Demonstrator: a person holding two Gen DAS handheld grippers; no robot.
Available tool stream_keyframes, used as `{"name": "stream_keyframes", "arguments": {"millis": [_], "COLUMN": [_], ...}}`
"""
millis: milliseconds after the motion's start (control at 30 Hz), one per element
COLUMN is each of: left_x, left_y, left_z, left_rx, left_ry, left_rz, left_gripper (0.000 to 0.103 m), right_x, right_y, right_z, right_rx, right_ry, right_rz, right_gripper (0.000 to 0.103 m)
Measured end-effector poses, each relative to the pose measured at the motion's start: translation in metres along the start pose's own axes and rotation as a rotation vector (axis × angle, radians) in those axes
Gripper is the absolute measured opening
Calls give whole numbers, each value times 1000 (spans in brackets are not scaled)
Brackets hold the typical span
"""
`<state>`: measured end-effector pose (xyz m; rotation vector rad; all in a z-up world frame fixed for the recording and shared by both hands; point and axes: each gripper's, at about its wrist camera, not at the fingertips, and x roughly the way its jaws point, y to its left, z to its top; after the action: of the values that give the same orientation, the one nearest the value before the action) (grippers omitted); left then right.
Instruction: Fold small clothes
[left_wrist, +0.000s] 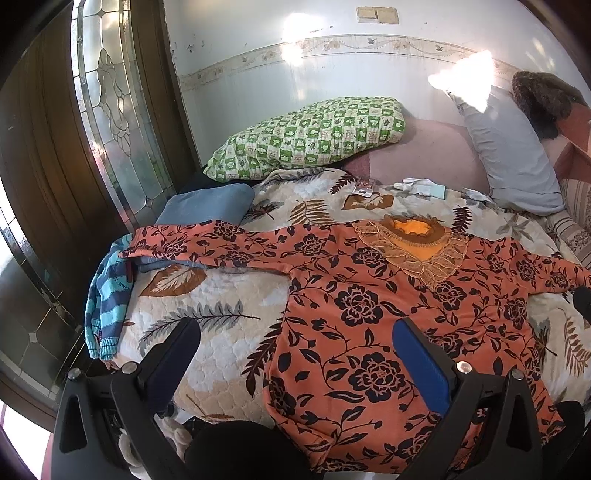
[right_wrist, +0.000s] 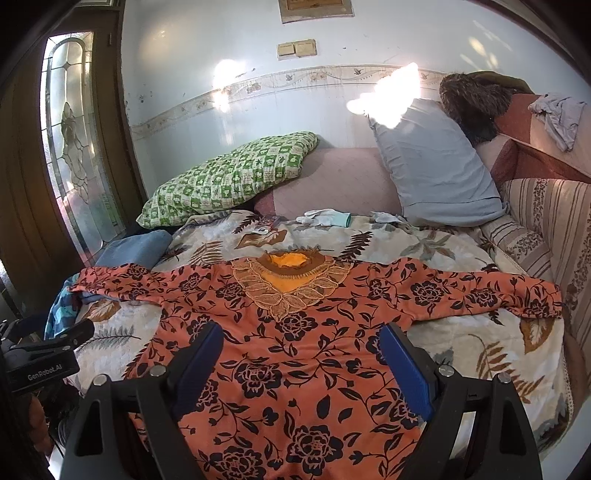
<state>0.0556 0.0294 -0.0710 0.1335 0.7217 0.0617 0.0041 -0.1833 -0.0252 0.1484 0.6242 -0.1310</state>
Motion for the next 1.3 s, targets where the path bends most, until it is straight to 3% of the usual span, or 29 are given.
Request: {"name": "stream_keyframes", "arguments": {"millis": [167, 300, 433, 567, 700, 833, 967, 1033, 1100, 1200, 1300], "left_x": [18, 40, 78, 118, 158, 190, 209, 214, 218, 222, 227], "left_y": [-14, -39, -77, -120, -164, -200, -222, -227, -226, -215, -202], "left_z": [11, 27, 44, 59, 66, 57, 41, 36, 35, 35, 37], "left_rx": [19, 38, 55, 32, 48, 73, 111, 136, 148, 121, 77], "left_ry": [4, 36, 104, 166, 237, 314, 334, 321, 296, 284, 269], "left_rz": [3, -69, -157, -218, -249, -265, -294, -308, -325, -347, -362], "left_gripper": [103, 103, 103, 103, 103, 103, 103, 103, 103, 103, 103], "right_x": [12, 20, 37, 68, 106, 137, 169, 183, 185, 168, 156], "right_y": [-34, -80, -164, -279, -376, -445, -478, -479, -477, -487, -493], "right_z": [7, 15, 16, -2, -29, -54, -77, -76, -67, -78, -95], "right_rx": [69, 131, 274, 530, 774, 1037, 1257, 1281, 1254, 1399, 1530], "right_ry": [-9, -27, -23, 15, 49, -7, -37, -24, -41, -134, -256], "right_rz": [-51, -112, -168, -179, -103, 15, 110, 108, 29, -191, -200], "right_gripper": [89, 89, 89, 89, 89, 89, 89, 89, 89, 85, 82]}}
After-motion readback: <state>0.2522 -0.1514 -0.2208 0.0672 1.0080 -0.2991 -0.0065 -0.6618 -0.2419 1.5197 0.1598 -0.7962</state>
